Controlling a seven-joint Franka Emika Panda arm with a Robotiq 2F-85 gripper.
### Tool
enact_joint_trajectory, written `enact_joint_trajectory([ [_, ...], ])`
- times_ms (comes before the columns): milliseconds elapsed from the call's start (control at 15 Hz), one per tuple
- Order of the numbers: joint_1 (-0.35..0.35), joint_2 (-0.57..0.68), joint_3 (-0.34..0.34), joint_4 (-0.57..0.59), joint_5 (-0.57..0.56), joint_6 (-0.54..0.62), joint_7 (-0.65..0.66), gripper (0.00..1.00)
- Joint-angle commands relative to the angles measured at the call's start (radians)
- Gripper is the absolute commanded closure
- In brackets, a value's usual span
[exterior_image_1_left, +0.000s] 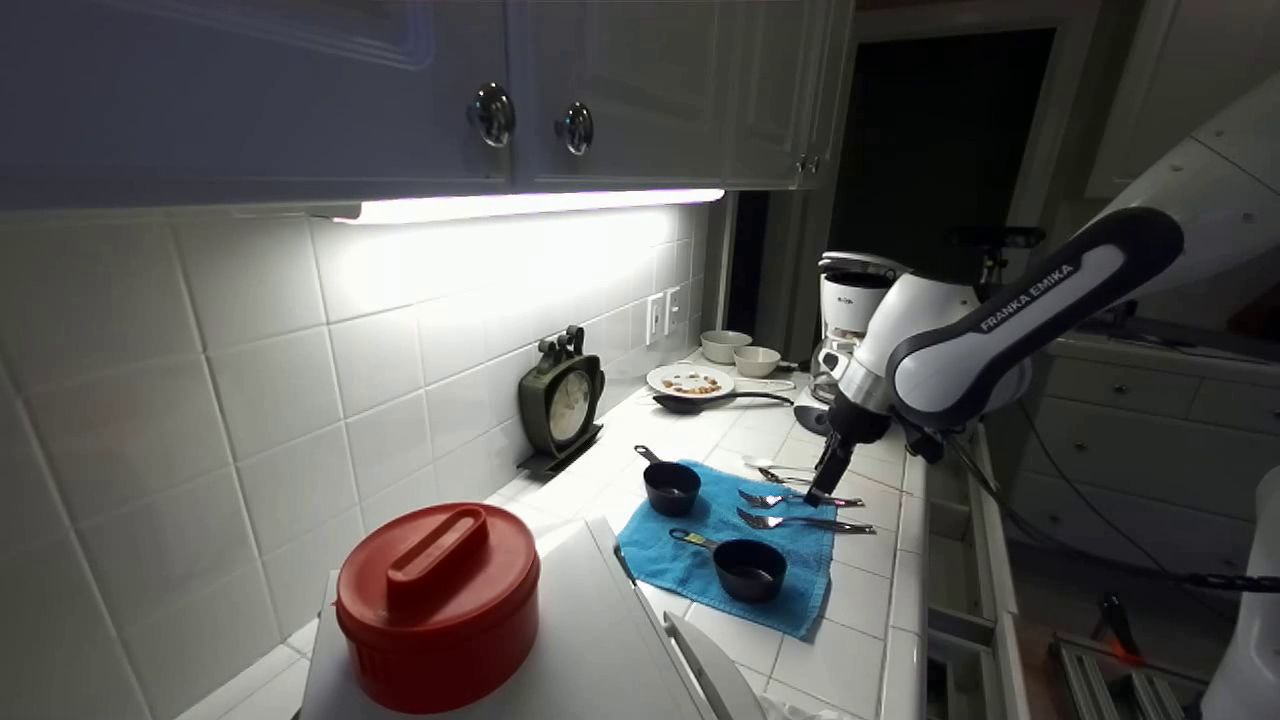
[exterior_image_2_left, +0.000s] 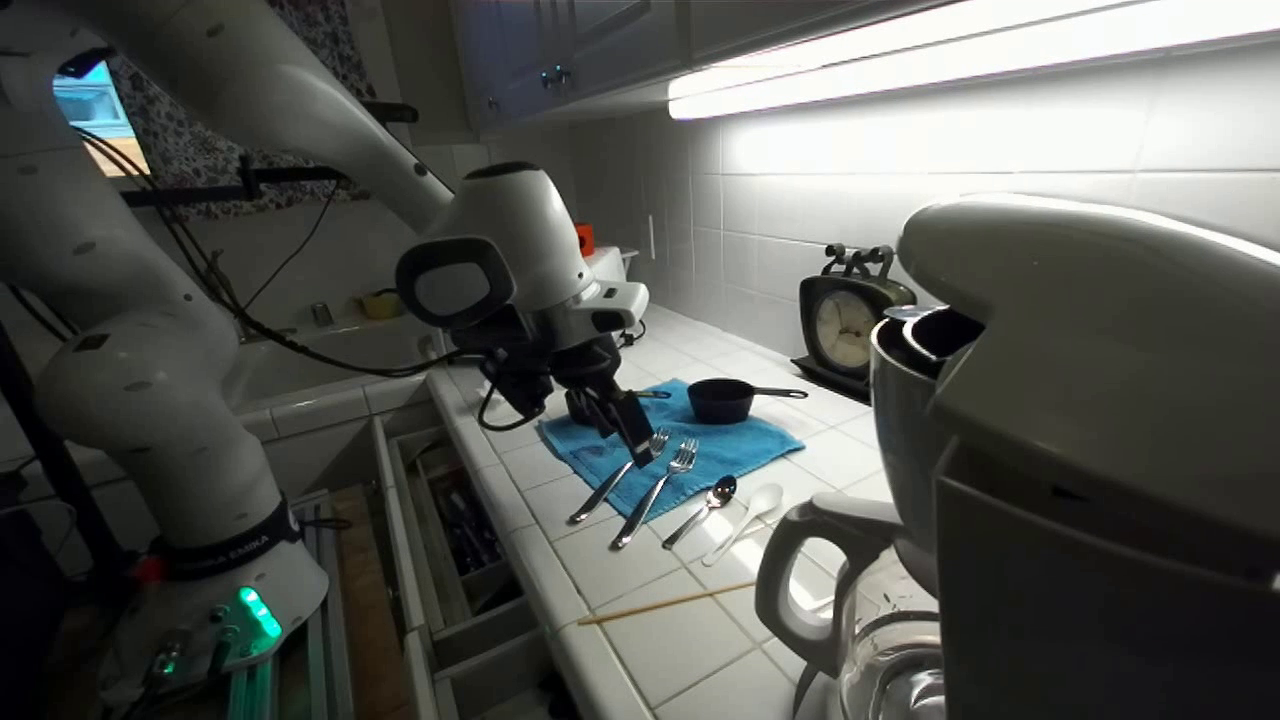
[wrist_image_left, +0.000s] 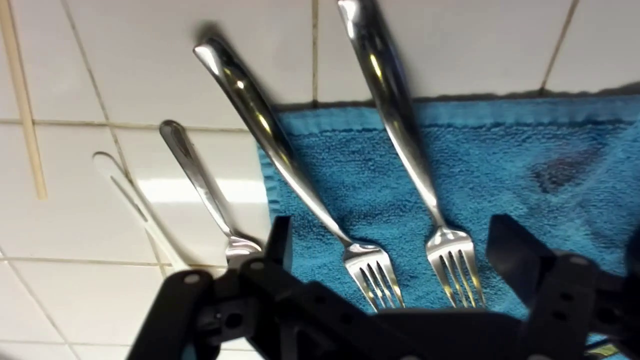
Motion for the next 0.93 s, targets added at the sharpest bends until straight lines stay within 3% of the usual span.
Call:
enact_joint_trajectory([
  [0,-0.006,0.085,-0.025,0.043,0.0,0.057,-0.069,0.0],
  [333,0.016,0.161,-0.062,0.076,0.061,0.129,-0.144,0.0],
  [867,0.002,0.237,-0.057,0.119,0.123,0.187,-0.178,0.0],
])
